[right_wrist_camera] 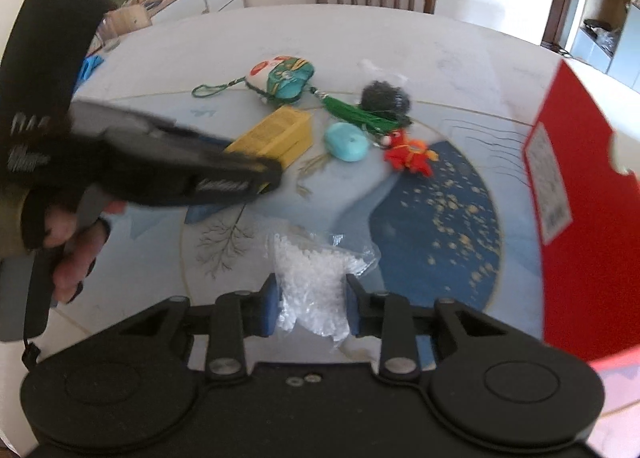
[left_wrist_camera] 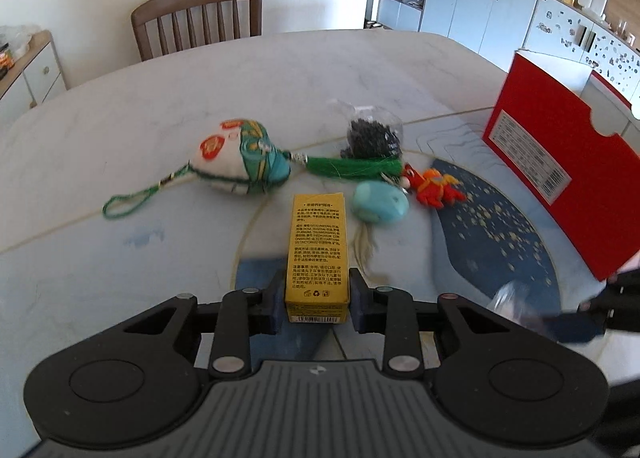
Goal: Organize objects
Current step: 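Carry the yellow box and bead bag into the red shoebox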
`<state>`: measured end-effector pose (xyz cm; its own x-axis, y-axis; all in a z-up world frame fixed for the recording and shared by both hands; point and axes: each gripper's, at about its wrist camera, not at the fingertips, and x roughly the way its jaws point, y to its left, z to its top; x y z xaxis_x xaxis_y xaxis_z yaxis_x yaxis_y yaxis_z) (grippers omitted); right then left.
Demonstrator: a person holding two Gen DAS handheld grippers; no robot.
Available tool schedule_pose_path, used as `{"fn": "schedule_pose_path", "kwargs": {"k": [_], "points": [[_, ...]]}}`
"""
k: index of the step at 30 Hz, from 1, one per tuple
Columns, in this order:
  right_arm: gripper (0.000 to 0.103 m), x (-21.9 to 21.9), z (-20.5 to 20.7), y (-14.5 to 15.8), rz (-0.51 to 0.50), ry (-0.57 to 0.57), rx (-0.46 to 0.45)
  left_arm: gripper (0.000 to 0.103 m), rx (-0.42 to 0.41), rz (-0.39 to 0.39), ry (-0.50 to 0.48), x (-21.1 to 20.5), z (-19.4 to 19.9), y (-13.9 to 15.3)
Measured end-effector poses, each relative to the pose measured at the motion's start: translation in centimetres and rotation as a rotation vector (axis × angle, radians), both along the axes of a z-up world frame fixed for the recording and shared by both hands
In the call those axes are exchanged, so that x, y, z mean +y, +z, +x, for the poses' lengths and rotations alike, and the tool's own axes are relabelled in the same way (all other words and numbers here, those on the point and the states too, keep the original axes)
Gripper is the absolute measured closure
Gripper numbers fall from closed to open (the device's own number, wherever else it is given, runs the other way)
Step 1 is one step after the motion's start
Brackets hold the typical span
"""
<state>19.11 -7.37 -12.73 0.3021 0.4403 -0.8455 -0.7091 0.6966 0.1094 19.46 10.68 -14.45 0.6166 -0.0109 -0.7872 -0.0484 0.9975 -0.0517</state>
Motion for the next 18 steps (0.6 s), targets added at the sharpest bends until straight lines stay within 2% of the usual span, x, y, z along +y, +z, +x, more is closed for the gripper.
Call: {"fn": "schedule_pose_path", "kwargs": {"k": [3,6,12,18], "points": [[0.073,-1.2,-0.3,0.8,0.020,-0.013,-0.010,0.073,-0.004,0.005,0.006,-0.5,-1.1,0.5],[0.073,-2.2,-0.6,1.8,0.041,-0.020,-0.024,0.073,0.007,0.058,-0.002,-1.5,-1.9,0.9],[0.073,-5.0,-1.1,4.2,0.088,-0.027,-0.054,0.073,-0.011,0.042,0.016,-2.5,-3.4,2.7],[0.073,-8.2,-0.8,6.9,0.123,-0.034,-0.094,0.073,-0.049,0.026,0.014,-4.1,-4.0,6.0]]}}
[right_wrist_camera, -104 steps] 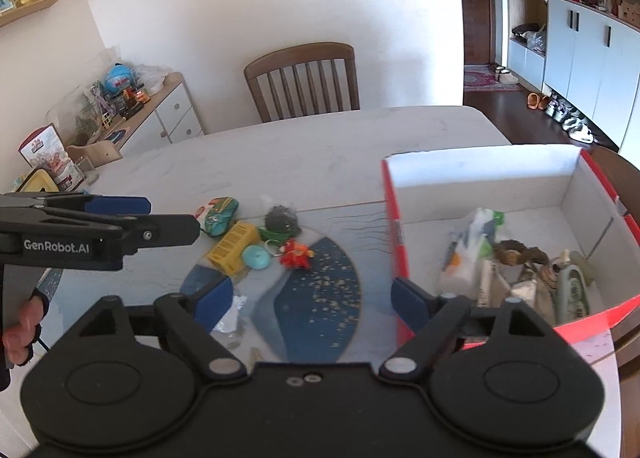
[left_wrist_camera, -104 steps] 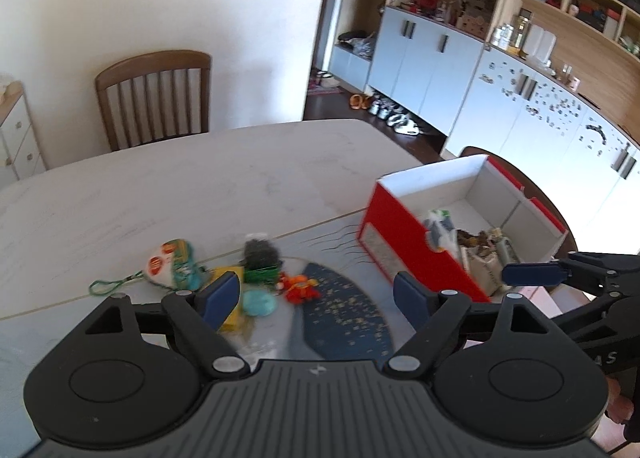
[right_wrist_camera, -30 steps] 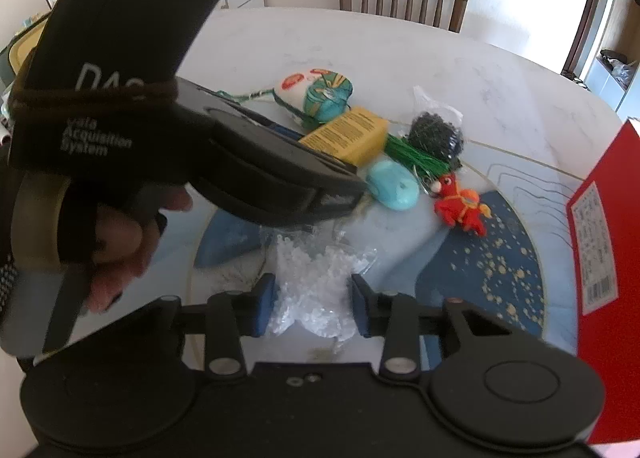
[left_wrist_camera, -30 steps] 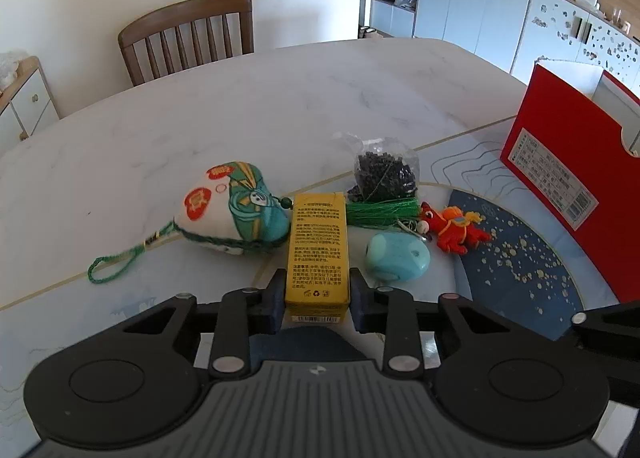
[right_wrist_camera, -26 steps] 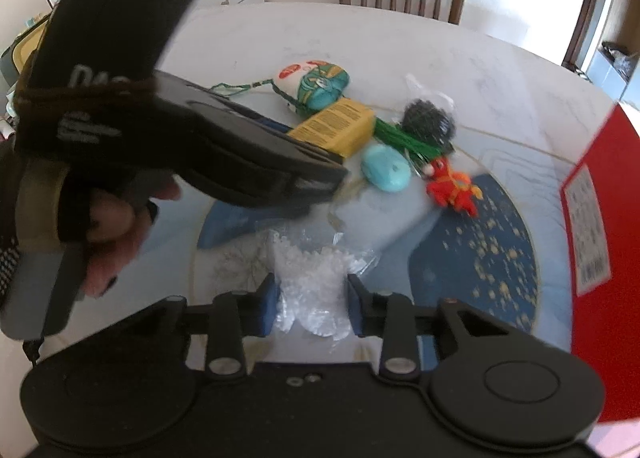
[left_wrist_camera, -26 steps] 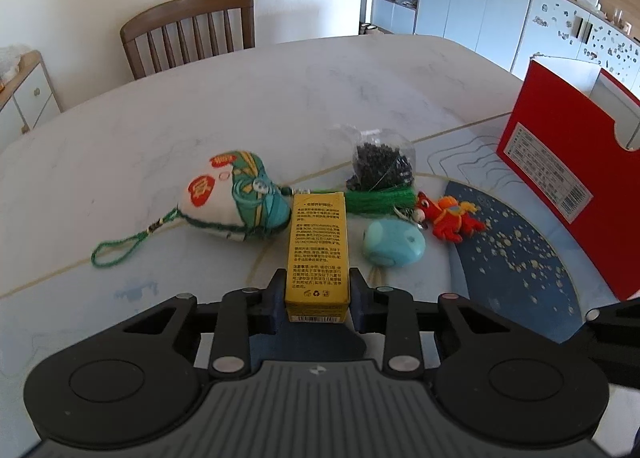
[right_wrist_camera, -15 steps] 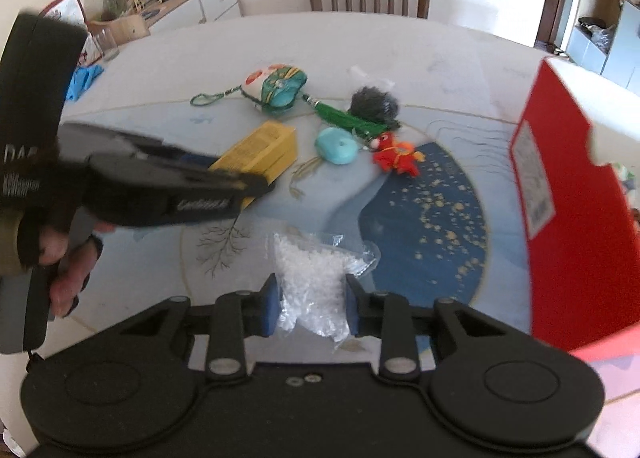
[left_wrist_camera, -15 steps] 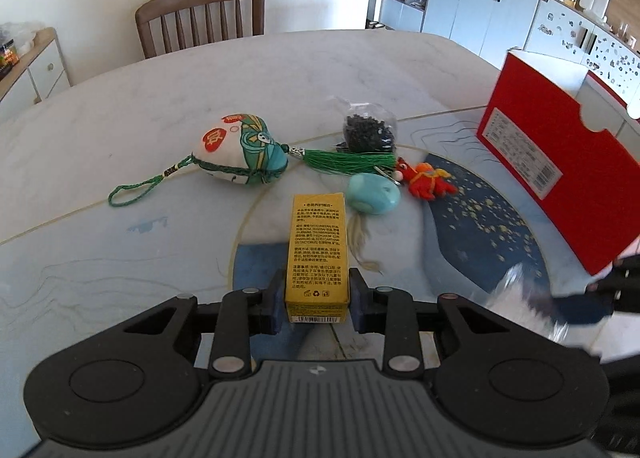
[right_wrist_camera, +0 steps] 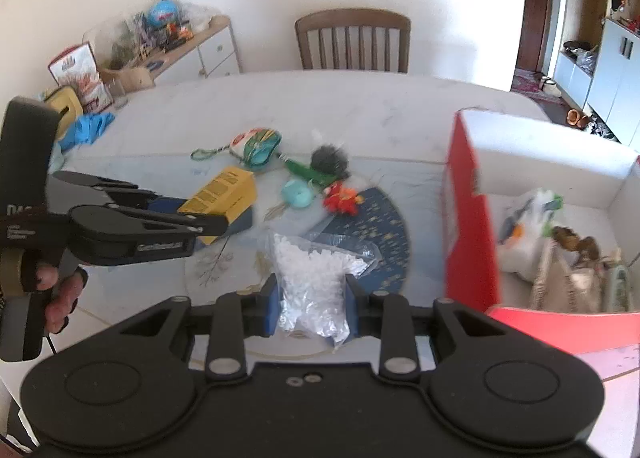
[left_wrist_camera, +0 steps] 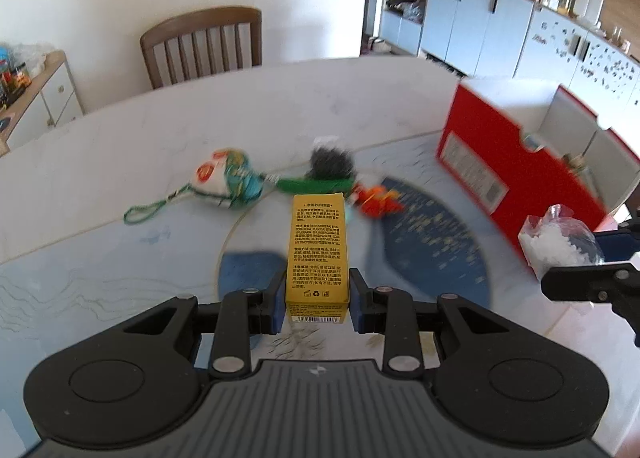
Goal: Organize objects
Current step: 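Carry the yellow box and bead bag into the red shoebox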
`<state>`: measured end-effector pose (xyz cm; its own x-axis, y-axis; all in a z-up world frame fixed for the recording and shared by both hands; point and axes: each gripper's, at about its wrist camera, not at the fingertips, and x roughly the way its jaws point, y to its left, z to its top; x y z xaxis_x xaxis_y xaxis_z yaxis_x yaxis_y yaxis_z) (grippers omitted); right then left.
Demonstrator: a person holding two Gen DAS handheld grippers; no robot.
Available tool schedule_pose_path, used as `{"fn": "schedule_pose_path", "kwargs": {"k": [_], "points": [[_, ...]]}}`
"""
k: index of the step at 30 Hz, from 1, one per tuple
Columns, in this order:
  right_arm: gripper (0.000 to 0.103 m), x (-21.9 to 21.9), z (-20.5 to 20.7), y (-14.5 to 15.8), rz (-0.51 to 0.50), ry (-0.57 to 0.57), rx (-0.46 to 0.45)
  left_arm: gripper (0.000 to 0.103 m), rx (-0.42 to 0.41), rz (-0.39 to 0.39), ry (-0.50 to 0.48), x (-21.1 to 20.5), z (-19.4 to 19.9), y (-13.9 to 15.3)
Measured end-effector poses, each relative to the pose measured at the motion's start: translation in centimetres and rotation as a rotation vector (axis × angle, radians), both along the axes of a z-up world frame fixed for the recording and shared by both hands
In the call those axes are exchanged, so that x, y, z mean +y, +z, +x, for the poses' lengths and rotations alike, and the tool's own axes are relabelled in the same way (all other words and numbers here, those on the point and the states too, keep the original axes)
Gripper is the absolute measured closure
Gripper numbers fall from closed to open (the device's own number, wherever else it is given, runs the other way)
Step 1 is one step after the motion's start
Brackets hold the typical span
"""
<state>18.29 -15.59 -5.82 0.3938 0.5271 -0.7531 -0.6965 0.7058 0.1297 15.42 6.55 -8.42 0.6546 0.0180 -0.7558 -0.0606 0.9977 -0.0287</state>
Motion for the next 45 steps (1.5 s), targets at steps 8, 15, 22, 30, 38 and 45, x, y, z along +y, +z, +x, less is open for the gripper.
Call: {"fn": "schedule_pose_path", "kwargs": {"k": [8,15,22,30,38,45], "points": [[0.073,-4.3,2.1,2.2,0.021,-0.046,-0.028,0.074,-0.056,-0.041,-0.038,-3.8,0.3,4.1],[0.073,-8.3,3.9,3.2,0.028,-0.070,-0.050,0.074,-0.091,-0.069,-0.099,-8.3,1.6,6.3],[0.073,-12.8,6.7,3.4,0.039,-0.130,-0.058,0.074,-0.101,-0.066,-0.153,-13.3,4.2,7.1],[0.073,-17.5,10.6,2.9,0.030,-0.181,-0.078,0.074,-0.080,-0.059,-0.181,-18.5,8.2,6.8],[0.073,-19.6,15.5,1.3,0.007,-0.210,-0.058,0.073,-0.031,-0.055,-0.208,-22.4,12.7,5.1],[0.073,-19.0,18.6,-0.8,-0.026,-0.201,-0.032,0.074,0.028,-0.027,-0.238,-25.3,15.9,3.0]]}}
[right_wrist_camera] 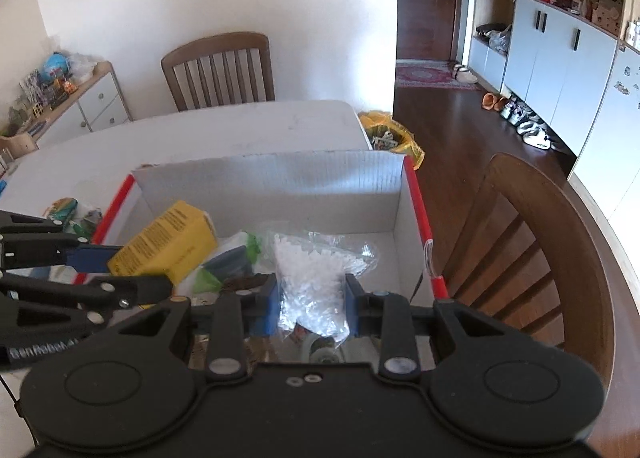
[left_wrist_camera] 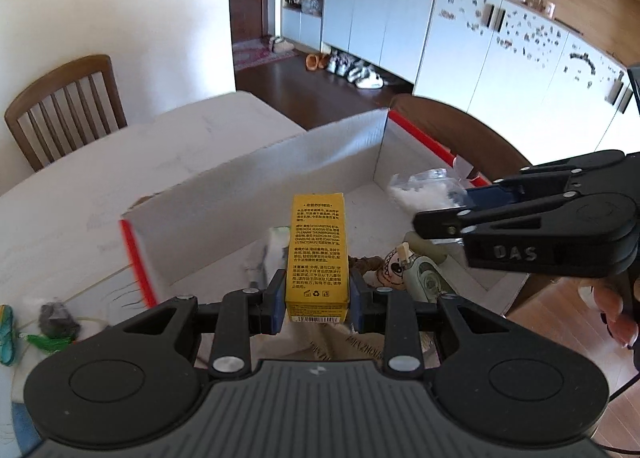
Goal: Organize objects
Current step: 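Carry the yellow box and bead bag into the red shoebox, then open both tools to drop the yellow box and bead bag in the box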
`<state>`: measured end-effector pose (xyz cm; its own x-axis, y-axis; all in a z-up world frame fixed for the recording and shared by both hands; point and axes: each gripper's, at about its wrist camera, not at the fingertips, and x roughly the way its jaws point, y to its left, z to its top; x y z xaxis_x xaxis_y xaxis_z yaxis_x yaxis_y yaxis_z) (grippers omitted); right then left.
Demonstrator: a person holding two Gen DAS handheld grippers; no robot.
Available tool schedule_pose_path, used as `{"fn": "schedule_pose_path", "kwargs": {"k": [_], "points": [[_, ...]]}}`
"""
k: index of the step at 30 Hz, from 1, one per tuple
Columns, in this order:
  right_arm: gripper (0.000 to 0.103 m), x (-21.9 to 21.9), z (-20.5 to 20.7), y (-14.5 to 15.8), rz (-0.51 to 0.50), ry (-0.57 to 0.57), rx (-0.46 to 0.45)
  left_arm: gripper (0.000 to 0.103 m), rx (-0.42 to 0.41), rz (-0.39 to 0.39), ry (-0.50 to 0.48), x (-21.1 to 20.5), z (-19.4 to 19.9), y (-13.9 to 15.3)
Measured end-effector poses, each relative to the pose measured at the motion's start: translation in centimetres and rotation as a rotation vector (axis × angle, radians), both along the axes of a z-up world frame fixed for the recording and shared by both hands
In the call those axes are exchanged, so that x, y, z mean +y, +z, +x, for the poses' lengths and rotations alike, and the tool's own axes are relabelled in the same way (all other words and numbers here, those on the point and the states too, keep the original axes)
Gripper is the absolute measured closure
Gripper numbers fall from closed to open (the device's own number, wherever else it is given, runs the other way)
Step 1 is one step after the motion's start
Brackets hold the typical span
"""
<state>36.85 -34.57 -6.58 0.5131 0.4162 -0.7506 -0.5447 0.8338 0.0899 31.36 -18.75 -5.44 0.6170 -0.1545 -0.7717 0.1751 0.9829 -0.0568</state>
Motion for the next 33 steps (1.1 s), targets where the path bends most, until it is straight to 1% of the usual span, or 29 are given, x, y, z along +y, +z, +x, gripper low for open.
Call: {"fn": "schedule_pose_path", "kwargs": {"k": [2,10,15,21,25,28,29,30,31,32,33], "points": [[0.073,0.3,0.7,-0.6,-0.010,0.004,0.019,0.074,0.035,-0.008,-0.004,-0.4,0.9,-0.7],[0.073,1.5,2.6,-2.8,-0.046,0.029,0.063,0.074,0.090,0.044,-0.010,-1.7,3.4,-2.6],[0.073,1.8,2.9,-4.2,-0.077,0.045,0.090,0.074,0.133,0.044,0.001,-1.5,4.3,-3.6],[0.071,1.8,2.8,-4.4,-0.089,0.066,0.094,0.073,0.165,0.044,0.011,-1.1,5.1,-4.3],[0.070,1.5,2.8,-4.0,-0.092,0.061,0.087,0.073,0.170,0.024,0.020,-0.7,5.2,-4.5],[0.069,1.2,2.8,-4.1,-0.082,0.059,0.104,0.073,0.169,0.008,0.026,-0.4,5.0,-4.4],[0.068,1.2,2.7,-4.2,-0.082,0.061,0.106,0.072,0.167,0.005,0.025,-0.3,4.9,-4.3],[0.067,1.2,2.6,-4.2,-0.086,0.063,0.104,0.067,0.164,0.001,0.025,-0.1,4.8,-4.3],[0.066,1.2,2.5,-4.1,-0.088,0.062,0.101,0.063,0.161,-0.004,0.024,-0.1,4.7,-4.2],[0.066,1.1,2.5,-4.1,-0.087,0.060,0.100,0.055,0.153,-0.008,0.023,0.0,4.5,-4.0],[0.065,1.0,2.4,-4.0,-0.083,0.057,0.101,0.050,0.140,-0.005,0.028,0.1,4.2,-3.8]]}}
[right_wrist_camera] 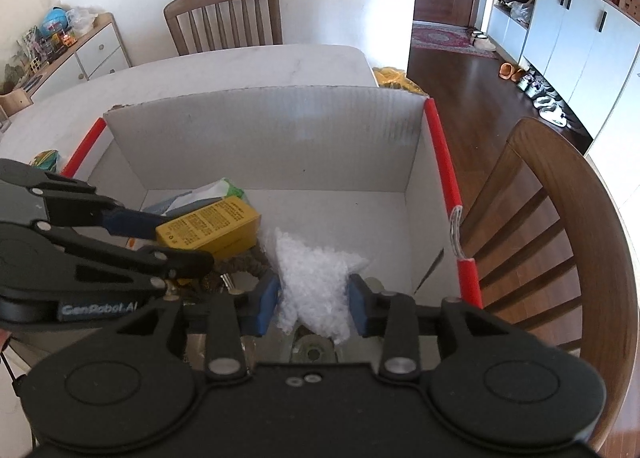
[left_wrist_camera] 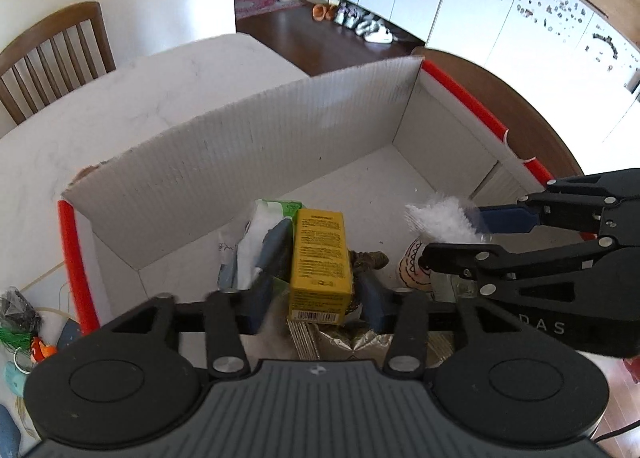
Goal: Organize objects
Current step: 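Open both tools to drop the yellow box and bead bag in the box, then withdraw both tools back toward the blue mat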
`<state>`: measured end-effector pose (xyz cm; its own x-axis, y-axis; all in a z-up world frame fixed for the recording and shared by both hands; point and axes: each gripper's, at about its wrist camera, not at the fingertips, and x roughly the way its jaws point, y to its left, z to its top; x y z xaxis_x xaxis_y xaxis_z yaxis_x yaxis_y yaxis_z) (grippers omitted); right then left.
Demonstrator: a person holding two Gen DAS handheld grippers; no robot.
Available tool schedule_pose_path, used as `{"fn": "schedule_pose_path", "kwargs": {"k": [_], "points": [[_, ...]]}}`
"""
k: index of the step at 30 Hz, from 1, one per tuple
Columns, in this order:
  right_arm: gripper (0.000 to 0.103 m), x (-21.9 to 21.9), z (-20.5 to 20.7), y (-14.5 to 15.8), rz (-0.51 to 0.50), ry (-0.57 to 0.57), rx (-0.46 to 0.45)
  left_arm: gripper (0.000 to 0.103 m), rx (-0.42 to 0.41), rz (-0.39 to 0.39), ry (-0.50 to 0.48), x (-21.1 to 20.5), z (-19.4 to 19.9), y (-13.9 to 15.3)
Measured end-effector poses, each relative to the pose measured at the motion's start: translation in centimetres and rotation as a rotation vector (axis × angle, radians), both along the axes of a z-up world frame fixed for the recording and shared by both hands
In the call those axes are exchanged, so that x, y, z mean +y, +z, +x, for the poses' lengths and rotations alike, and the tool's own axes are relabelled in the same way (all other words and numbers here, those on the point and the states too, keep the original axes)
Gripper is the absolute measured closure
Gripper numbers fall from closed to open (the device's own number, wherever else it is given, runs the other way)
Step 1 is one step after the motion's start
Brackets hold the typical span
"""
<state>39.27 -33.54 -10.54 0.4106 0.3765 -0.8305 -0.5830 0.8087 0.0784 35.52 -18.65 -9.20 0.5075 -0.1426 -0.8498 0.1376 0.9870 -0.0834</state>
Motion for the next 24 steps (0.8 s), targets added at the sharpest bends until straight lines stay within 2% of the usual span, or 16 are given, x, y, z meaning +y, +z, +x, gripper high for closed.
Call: {"fn": "schedule_pose_path", "kwargs": {"k": [2,8,11,18,21,24], "points": [[0.064,-0.1,-0.2,0.2,0.006,-0.006,0.000,0.047,-0.014,-0.003,-0.005,0.1,-0.3,0.3],[0.059,-0.7,-0.8,1.0,0.021,-0.020,-0.004,0.047,-0.043,-0.030,0.005,0.9,-1.5,1.6],[0.054,-1.0,-1.3,1.9,0.036,-0.028,-0.014,0.047,-0.063,-0.051,0.016,1.5,-2.3,2.6],[0.051,-1.2,-3.4,4.4,0.074,-0.030,-0.043,0.046,-0.130,-0.077,0.025,3.1,-4.8,5.2],[0.050,-1.0,-4.5,5.6,0.098,-0.029,-0.059,0.039,-0.164,-0.090,0.027,3.9,-6.1,6.4],[0.048,-0.8,-5.8,6.7,0.120,-0.034,-0.074,0.039,-0.193,-0.103,0.033,4.9,-7.2,7.6]]}}
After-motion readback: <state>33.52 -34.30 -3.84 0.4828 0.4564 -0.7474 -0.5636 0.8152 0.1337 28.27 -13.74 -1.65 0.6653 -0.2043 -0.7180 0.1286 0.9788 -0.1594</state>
